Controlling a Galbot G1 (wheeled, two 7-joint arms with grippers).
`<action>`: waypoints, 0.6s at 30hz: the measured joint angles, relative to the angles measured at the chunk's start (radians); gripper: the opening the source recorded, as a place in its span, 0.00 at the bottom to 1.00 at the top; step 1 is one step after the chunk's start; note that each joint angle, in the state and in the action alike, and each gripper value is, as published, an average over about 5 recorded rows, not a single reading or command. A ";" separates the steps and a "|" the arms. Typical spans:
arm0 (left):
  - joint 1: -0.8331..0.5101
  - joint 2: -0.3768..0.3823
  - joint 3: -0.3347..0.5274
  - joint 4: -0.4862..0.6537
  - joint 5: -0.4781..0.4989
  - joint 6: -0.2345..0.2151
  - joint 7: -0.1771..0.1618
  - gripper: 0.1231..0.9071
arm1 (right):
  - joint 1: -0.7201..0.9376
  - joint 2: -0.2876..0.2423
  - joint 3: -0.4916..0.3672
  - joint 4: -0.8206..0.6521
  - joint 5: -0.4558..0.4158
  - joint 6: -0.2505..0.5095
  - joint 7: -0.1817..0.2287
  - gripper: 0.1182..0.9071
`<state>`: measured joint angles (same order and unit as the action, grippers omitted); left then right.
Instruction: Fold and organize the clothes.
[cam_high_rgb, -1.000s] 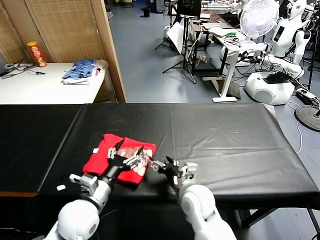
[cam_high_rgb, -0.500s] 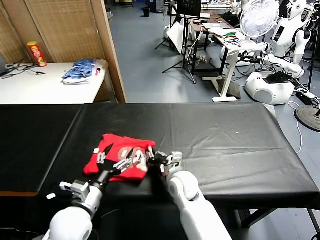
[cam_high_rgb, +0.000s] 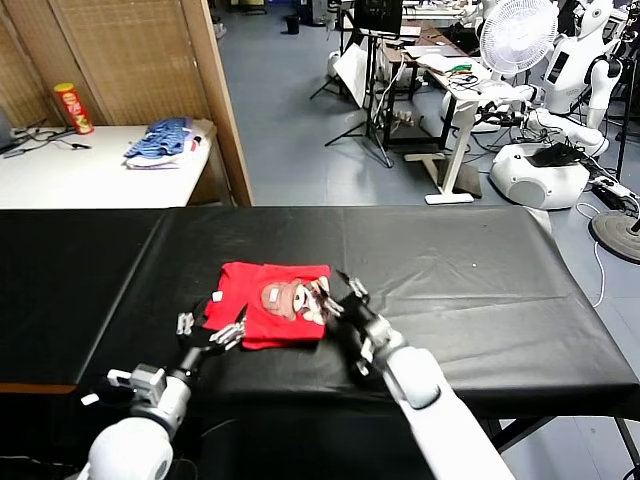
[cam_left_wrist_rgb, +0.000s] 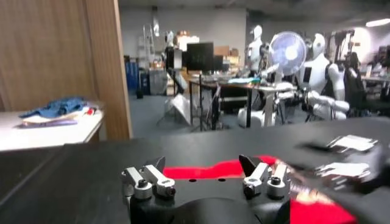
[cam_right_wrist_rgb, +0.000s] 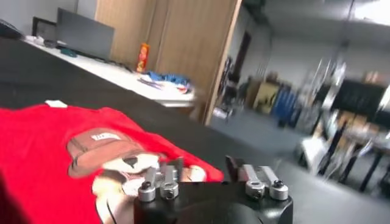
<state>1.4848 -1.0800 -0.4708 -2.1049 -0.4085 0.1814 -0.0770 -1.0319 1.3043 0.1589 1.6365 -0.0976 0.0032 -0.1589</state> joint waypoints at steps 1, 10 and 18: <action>0.001 0.002 0.000 0.005 -0.002 -0.003 -0.003 0.86 | -0.028 -0.011 0.011 0.026 -0.004 0.015 0.010 0.69; 0.036 0.039 -0.012 -0.019 -0.039 0.013 -0.059 0.86 | -0.340 -0.022 0.124 0.313 0.007 0.011 0.148 0.86; 0.167 0.066 -0.057 -0.087 -0.046 -0.002 -0.065 0.86 | -0.673 0.016 0.188 0.536 0.071 -0.065 0.307 0.86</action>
<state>1.6522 -1.0136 -0.5281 -2.1920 -0.4545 0.1790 -0.1418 -1.7048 1.3206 0.3465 2.1726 -0.0265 -0.0619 0.1486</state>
